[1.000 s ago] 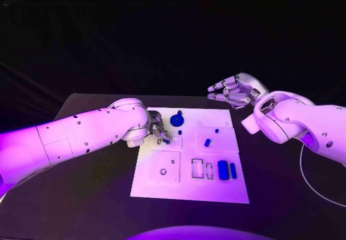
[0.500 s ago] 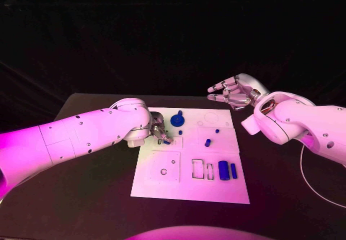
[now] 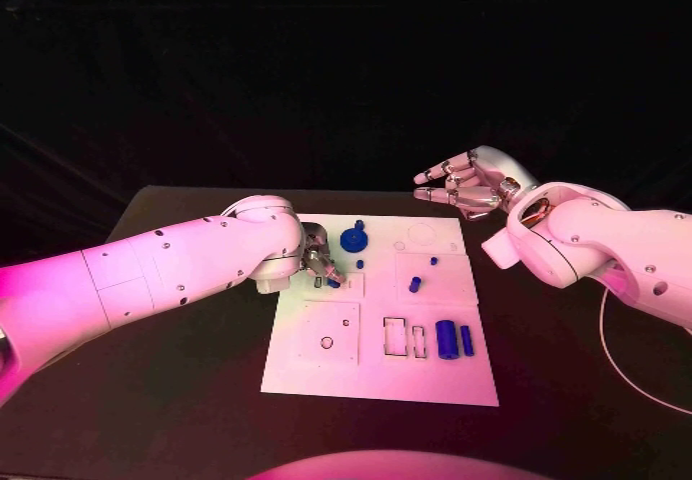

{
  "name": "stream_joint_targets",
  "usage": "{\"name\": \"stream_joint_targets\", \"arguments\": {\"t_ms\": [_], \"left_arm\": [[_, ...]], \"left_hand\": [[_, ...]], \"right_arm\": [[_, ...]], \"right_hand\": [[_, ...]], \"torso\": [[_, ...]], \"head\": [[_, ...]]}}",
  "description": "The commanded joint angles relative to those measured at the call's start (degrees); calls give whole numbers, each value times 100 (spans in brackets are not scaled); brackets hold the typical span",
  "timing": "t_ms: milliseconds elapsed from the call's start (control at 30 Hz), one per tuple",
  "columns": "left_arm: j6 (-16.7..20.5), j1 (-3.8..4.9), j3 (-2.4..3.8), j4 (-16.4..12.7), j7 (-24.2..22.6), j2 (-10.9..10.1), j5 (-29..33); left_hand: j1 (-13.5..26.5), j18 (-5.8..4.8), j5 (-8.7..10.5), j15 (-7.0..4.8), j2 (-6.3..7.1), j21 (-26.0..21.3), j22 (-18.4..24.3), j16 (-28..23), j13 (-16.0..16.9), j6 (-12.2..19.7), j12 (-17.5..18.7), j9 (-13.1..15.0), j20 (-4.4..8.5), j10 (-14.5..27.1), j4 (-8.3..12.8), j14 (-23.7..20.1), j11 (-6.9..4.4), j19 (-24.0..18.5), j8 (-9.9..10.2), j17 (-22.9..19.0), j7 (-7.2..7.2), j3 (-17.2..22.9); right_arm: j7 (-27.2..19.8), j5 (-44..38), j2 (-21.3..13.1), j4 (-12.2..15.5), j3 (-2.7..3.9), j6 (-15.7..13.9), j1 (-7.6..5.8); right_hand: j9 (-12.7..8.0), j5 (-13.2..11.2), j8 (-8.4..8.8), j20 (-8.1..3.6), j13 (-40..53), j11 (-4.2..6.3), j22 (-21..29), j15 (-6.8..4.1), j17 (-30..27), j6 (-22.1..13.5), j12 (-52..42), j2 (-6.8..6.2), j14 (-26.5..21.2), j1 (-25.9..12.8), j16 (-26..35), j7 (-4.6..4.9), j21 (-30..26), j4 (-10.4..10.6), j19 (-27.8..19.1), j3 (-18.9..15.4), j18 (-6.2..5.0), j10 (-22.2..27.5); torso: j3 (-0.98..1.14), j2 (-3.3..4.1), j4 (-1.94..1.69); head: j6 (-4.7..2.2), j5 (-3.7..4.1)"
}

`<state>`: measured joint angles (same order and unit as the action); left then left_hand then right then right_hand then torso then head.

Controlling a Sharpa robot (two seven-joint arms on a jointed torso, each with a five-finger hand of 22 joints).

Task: Assemble the parts on the task board

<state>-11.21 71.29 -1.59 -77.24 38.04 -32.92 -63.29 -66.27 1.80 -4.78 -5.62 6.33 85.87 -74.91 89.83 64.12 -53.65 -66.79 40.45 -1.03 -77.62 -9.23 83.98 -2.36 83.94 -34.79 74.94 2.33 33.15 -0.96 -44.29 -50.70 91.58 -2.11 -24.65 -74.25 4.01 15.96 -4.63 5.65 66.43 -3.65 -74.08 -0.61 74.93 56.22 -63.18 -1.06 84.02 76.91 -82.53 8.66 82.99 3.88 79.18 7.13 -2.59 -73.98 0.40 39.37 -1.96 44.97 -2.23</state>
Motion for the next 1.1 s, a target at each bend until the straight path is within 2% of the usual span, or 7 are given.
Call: {"name": "stream_joint_targets", "arguments": {"t_ms": [33,500,733,1100], "left_arm": [[-287,-31,-26,28,31,54,30],[-425,-31,-53,152,31,154,34],[-400,-31,-54,178,26,168,34],[-310,-31,-52,218,20,174,34]], "left_hand": [[108,-39,-38,8,-9,38,-904,17,13,-73,-35,12,10,-59,638,602,-2,334,-28,1506,-73,677],[835,-59,-55,-36,-92,89,-996,17,141,-255,-169,20,54,-160,318,602,-53,373,-64,1506,-140,281],[938,-58,-54,-47,-93,87,-995,17,170,-297,-196,12,65,-184,290,602,-66,373,-61,1506,-155,182],[1355,-71,-28,-57,28,118,-1052,17,180,-435,-198,-24,79,-221,85,602,-78,397,-39,1506,-170,-478]], "right_arm": [[-9,-5,-1,14,1,74,3],[-14,7,-19,34,1,85,3],[-14,13,-24,38,1,91,3],[-28,27,-28,37,1,82,3]], "right_hand": [[-6,21,-7,5,-11,10,9,-4,239,44,19,8,323,-45,44,2,-28,25,-39,2,-110,10],[-6,22,-6,5,-18,10,24,-4,231,44,27,7,321,-49,49,2,-35,28,-49,1,-113,15],[-6,22,-5,5,-22,10,33,-4,223,44,31,7,320,-51,55,2,-40,29,-55,0,-115,18],[-8,9,2,6,-32,7,78,-2,172,39,40,-9,308,-77,90,5,-63,45,-86,-16,-125,26]], "torso": [[1,-2,6],[0,0,0],[-1,-1,1],[-2,-2,-1]], "head": [[8,2],[16,23],[26,31],[33,42]]}}
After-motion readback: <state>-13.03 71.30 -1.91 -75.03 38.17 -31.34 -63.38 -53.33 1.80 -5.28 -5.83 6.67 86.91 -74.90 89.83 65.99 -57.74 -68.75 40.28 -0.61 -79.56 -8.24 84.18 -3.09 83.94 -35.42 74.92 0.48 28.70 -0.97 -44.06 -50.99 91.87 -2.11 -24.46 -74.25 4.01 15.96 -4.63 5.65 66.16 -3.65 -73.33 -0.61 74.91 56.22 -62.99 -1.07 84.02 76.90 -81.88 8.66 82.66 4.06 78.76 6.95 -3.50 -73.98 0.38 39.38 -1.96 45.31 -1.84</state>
